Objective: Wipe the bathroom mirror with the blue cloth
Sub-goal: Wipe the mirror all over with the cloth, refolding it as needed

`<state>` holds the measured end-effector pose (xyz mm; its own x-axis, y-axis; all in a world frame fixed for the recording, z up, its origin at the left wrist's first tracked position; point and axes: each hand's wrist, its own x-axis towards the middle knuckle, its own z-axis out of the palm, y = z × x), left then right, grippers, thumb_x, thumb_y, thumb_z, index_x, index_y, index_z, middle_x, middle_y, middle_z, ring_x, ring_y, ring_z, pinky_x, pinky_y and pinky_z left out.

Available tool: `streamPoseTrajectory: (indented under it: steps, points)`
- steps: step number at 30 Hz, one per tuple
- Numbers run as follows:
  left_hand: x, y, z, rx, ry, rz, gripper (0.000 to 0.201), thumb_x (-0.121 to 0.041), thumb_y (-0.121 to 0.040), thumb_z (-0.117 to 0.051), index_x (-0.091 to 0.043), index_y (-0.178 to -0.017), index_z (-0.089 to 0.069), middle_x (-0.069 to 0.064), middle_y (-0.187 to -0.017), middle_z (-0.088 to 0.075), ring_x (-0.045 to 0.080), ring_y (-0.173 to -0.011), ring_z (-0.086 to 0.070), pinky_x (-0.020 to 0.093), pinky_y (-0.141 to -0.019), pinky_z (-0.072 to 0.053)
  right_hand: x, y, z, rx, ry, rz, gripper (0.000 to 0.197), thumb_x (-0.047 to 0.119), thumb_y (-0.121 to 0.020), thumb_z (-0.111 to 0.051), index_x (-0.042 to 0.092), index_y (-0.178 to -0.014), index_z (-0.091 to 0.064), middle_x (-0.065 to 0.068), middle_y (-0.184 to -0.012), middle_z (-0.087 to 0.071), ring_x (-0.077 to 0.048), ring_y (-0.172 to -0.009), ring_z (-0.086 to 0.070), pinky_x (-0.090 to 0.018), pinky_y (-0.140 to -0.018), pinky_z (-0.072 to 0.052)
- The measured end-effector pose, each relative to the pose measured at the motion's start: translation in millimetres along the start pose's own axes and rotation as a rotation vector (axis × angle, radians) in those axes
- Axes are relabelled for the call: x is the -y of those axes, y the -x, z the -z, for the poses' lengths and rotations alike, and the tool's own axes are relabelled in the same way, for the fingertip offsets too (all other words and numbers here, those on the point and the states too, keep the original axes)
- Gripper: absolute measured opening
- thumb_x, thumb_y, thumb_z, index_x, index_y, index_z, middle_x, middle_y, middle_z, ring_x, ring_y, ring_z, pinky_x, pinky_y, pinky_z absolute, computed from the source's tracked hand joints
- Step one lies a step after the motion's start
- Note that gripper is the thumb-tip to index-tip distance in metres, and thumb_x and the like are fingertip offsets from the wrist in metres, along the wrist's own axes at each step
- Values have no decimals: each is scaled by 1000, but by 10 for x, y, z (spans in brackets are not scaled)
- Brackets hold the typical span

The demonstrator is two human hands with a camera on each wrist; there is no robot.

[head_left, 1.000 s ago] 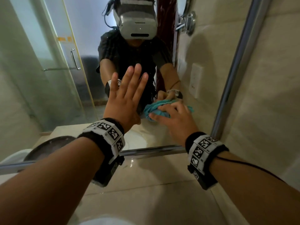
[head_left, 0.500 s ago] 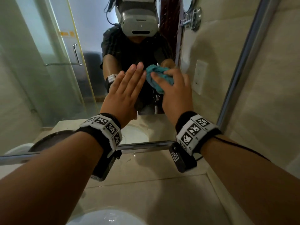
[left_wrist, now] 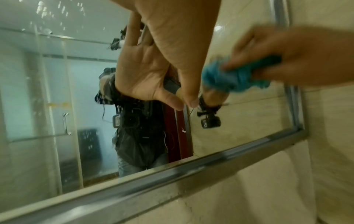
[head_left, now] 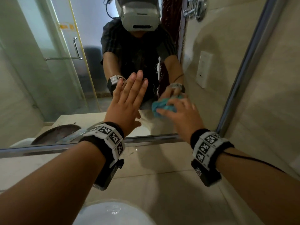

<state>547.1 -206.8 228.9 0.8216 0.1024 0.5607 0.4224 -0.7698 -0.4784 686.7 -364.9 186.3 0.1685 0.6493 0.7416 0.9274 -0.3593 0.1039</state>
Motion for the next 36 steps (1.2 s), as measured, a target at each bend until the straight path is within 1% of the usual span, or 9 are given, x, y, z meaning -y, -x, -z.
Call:
streamPoseTrajectory:
  steps: [5, 9, 13, 15, 19, 23, 26, 31, 36]
  points:
    - [-89, -17, -134, -13, 28, 65, 136, -49, -55, -83, -7, -150, 5, 15, -156, 7, 32, -144, 5, 47, -117, 4, 103, -354, 50, -217, -83, -82, 54, 10, -74, -76, 32, -120, -58, -6, -117, -55, -32, -100, -47, -49, -81, -48]
    - [-129, -34, -167, 1, 15, 91, 142, -59, -52, -81, -6, -149, 8, 14, -155, 10, 32, -143, 6, 45, -114, 12, 151, 76, -228, 73, 97, 217, 57, 18, -62, -80, 33, -114, -65, -8, -114, -60, -34, -91, -49, -47, -75, -46]
    - [-132, -26, -149, 17, 0, 100, 143, -60, -50, -80, -6, -149, 8, 14, -155, 10, 32, -143, 8, 46, -114, 12, 23, 403, -367, 220, 146, 233, 65, 16, -48, -88, 32, -108, -69, -10, -110, -63, -35, -83, -57, -46, -66, -50]
    - [-139, -13, -117, 42, -16, 104, 143, -61, -52, -79, -6, -149, 11, 14, -155, 12, 32, -143, 9, 46, -113, 12, -136, 565, -343, 231, 147, 225, 49, 15, -61, -79, 33, -105, -70, -9, -108, -64, -32, -85, -53, -44, -63, -51]
    - [-154, 21, -45, 53, 31, 108, 127, -51, -69, -72, -7, -147, 17, 15, -156, 15, 31, -144, 12, 46, -115, 11, -395, 819, -224, 247, 105, 116, 41, 15, -81, -41, 27, -108, -70, -12, -105, -64, -32, -80, -57, -37, -56, -49]
    - [-189, 63, 172, 130, 157, 117, 115, -46, -77, -66, -12, -148, 17, 12, -155, 23, 29, -144, 18, 47, -118, 4, -355, 910, -93, 287, 14, -73, 46, -7, -67, -67, 14, -107, -69, -17, -95, -63, -38, -74, -60, -42, -53, -54]
    - [-250, 156, 386, 255, 308, 118, 110, -45, -80, -64, -21, -148, 18, 9, -154, 27, 27, -143, 21, 49, -114, 9, -180, 927, 130, 240, -239, -264, 39, 3, -74, -47, 5, -108, -65, -16, -101, -63, -38, -88, -59, -46, -79, -52]
    - [-320, 511, 804, 456, 583, 103, 102, -51, -80, -64, -33, -149, 9, 1, -156, 21, 24, -144, 16, 53, -116, -1, 320, 716, 781, 175, -657, -559, 33, 8, -79, -45, 16, -107, -60, 3, -104, -60, -13, -94, -55, -19, -81, -41]
    - [-267, 887, 1161, 442, 1051, 80, 90, -35, -82, -69, -29, -151, -10, 5, -159, -4, 22, -146, -5, 42, -117, -14, 841, 647, 1410, 190, -930, -609, 35, -9, -85, -49, 22, -100, -56, 0, -104, -61, -12, -98, -59, -19, -83, -48]
